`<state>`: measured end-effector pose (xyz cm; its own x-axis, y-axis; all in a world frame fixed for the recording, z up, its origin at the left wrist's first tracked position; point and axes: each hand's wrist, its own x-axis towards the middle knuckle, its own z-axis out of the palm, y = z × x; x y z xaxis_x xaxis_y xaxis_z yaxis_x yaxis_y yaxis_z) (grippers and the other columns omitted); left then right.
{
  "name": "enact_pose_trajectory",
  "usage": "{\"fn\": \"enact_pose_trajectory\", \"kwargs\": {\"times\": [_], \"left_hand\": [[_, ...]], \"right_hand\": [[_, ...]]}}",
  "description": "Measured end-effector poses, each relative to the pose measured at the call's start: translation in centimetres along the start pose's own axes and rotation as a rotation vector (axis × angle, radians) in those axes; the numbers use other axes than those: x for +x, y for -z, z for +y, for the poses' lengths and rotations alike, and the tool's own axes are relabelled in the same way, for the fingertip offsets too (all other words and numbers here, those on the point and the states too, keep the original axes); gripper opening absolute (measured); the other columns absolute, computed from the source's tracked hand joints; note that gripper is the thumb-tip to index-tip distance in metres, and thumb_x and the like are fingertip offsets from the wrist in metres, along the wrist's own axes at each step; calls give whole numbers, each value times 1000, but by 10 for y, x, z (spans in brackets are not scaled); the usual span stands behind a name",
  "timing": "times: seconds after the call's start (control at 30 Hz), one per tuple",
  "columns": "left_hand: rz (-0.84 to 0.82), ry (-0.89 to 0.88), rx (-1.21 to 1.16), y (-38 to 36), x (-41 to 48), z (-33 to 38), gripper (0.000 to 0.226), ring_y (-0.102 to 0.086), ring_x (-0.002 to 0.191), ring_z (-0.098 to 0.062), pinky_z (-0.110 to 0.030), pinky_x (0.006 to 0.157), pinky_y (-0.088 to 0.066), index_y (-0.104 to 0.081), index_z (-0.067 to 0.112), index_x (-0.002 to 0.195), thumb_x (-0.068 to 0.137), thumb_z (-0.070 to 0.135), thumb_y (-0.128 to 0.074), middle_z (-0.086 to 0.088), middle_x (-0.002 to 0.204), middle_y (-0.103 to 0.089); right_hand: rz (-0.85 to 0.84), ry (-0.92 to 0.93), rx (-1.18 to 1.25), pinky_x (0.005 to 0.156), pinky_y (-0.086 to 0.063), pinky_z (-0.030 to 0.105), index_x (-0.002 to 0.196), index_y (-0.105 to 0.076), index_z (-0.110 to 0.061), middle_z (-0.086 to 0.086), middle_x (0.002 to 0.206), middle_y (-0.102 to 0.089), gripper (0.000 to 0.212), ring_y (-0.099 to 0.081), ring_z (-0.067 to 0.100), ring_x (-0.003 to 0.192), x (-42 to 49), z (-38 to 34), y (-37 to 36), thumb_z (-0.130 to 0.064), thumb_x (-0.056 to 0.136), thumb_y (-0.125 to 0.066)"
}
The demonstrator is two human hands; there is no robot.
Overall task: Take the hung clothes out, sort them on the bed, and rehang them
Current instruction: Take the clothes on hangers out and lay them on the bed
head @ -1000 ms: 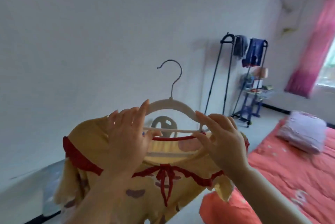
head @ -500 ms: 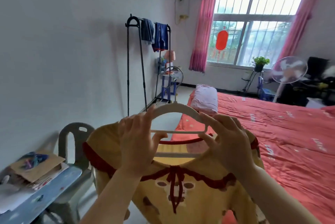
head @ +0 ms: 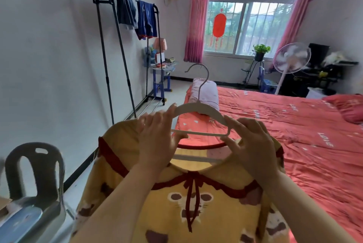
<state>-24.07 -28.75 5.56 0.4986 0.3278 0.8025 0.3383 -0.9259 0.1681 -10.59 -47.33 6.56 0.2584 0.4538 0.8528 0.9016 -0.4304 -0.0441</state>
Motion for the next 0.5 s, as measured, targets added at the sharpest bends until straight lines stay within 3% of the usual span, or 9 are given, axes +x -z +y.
{"fn": "enact_pose_trajectory", "kwargs": {"times": [0.2,0.33,0.5], "left_hand": [[-117,0,0,-110,50,-10,90,-61,97,-30,-55,92,-43,-39,15,129,56,38,-86,-7,103,-63],[-196,26,-20,-191,82,-15,90,-61,97,-27,-53,98,-39,-38,14,130,57,37,-86,-5,101,-63],[-277,92,-60,-267,94,-31,75,-58,109,-29,-50,102,-34,-41,12,131,69,27,-81,-8,114,-62]], "right_hand": [[-41,-49,4,58,-52,32,110,-69,-13,9,88,-66,58,-60,26,79,23,78,-91,-24,56,-88],[-85,-74,93,66,-51,36,110,-69,-13,8,86,-64,60,-52,20,83,38,138,-158,-19,54,-89],[-157,-111,131,71,-52,43,109,-69,-12,10,85,-62,58,-45,19,86,33,190,-238,-16,55,-88]]}}
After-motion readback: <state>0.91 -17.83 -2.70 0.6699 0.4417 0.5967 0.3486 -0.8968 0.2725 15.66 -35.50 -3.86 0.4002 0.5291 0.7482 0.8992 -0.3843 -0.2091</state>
